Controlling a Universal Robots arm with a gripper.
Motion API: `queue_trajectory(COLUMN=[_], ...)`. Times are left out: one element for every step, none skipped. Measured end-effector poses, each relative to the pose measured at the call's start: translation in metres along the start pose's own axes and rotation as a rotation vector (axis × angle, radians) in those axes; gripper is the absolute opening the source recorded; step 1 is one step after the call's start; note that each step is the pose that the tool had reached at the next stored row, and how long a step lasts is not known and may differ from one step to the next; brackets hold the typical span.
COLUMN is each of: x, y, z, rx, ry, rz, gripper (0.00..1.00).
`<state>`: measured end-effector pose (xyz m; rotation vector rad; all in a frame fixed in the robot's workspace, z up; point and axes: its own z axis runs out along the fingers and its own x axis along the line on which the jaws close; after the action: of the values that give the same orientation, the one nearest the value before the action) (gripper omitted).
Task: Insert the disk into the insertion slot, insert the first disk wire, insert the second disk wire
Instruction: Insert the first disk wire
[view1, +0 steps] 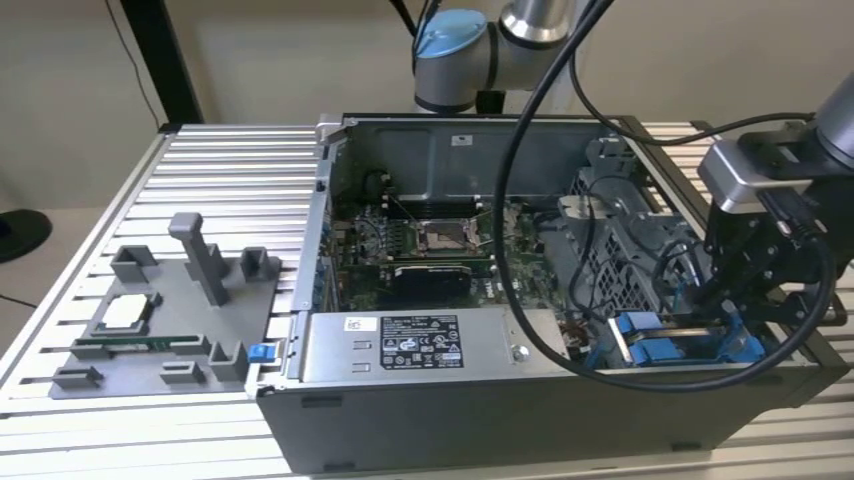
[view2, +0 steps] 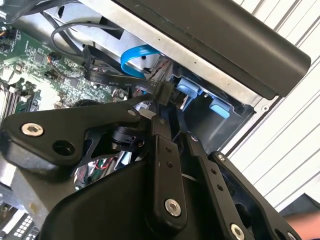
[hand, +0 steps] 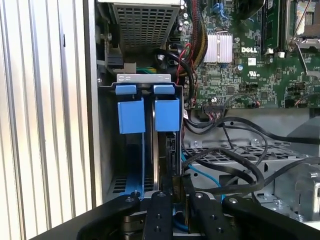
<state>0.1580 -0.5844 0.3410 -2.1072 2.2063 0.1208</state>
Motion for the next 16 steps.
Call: queue_trajectory(x=[-0.0001,-0.0004,-0.0006,-0.0006,-0.0006,-0.0006,-0.0006,-0.0005,-0.0005,-0.0007,-0.0008,-0.0007,-0.0008,-0.0008,-0.0007,-0.0007], y=[0.0002,0.0002,0.0003,0.0003,0.0003,0.0004,0.0004,0.0004,0.0004,0.0004,0.0004,0.0004,0.0005,0.0005,0.0005,0.0005], z=[0.0001,0.0002,0.0003,0.0006,0.0009,0.0011,0.0013,0.0018,0.0023,0.0032,0.0046,0.0063,0.0076,0.009,0.0105,0.0119], rx=[0.0,0.0,0.0,0.0,0.0001,0.0001,0.0002,0.0003,0.0004,0.0006,0.0006,0.0007,0.0009,0.001,0.0011,0.001], ry=[0.0,0.0001,0.0003,0.0006,0.0016,0.003,0.0048,0.0065,0.0084,0.0095,0.0102,0.0107,0.0128,0.014,0.014,0.013], rz=[0.0,0.0,0.0,0.0,0.0,0.0,0.0,0.0,0.0,0.0,0.0,0.0,0.0,0.0,0.0,0.0], gripper=[0.0,0.0,0.0,0.0,0.0,0.0,0.0,0.0,0.0,0.0,0.0,0.0,0.0,0.0,0.0,0.0])
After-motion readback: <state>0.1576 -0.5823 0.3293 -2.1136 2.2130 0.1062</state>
